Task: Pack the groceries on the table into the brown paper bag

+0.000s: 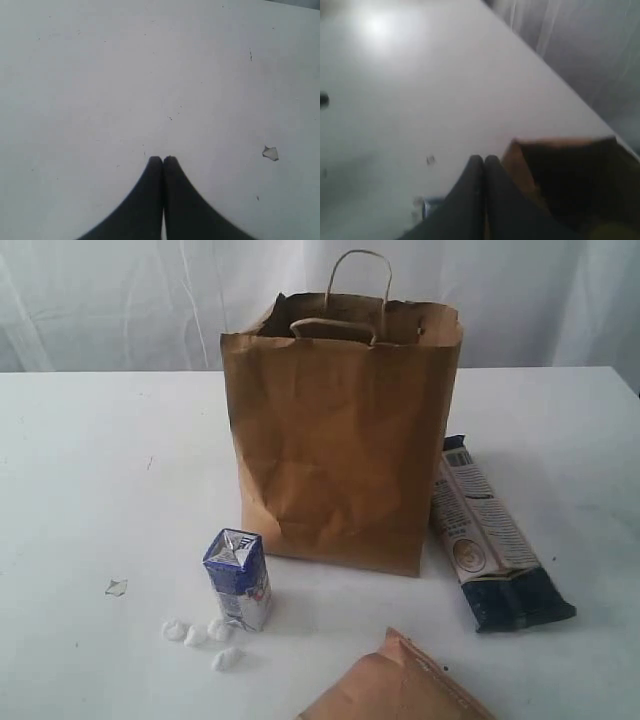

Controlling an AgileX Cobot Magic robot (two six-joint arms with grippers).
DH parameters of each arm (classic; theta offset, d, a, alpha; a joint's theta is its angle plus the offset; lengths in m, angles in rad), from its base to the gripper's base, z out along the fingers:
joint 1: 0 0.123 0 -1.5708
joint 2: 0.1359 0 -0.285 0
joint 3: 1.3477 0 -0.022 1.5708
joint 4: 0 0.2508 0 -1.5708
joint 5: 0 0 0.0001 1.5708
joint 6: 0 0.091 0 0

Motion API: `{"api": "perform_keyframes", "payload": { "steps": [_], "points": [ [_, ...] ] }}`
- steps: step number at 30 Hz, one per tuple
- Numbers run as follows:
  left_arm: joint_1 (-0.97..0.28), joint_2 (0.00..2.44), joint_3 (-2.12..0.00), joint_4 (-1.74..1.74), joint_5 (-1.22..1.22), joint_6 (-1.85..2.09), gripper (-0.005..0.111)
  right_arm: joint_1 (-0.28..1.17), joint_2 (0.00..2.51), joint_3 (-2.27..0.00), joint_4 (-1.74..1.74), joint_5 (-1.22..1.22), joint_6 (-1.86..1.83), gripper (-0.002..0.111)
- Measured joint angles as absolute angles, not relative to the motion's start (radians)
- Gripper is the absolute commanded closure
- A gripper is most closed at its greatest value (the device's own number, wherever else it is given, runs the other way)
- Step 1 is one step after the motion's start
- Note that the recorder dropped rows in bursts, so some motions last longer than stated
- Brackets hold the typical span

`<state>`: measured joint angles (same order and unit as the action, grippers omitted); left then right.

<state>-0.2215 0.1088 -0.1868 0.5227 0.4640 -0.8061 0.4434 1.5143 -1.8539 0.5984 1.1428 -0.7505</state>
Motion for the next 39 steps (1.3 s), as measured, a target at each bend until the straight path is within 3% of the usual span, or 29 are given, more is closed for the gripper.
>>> {"api": "perform_keyframes", "payload": {
  "steps": [3,8,15,23,29,39],
  "points": [
    [-0.222,0.109,-0.187,0.523,0.464,-0.806,0.107,0.447,1.501,-1.82,0.282,1.211,-0.551,0.108],
    [-0.222,0.109,-0.187,0.523,0.464,-0.806,0.107,0.447,1.479,-1.724,0.085,1.217,-0.355,0.108],
    [-0.222,0.109,-0.187,0.523,0.464,-0.806,0.107,0.474,1.475,-1.412,0.018,1.216,-0.384,0.108],
    [-0.222,0.109,-0.187,0.523,0.464,-0.806,0.107,0.541,1.481,-1.066,-0.429,1.15,-0.394,0.108],
    [-0.222,0.109,-0.187,0.523,0.464,-0.806,0.107,0.617,1.469,-0.978,-0.175,1.124,-0.616,0.108],
    [-0.222,0.109,-0.187,0.523,0.464,-0.806,0.107,0.912,1.421,-0.934,0.034,1.121,-0.834,0.108]
  ]
}}
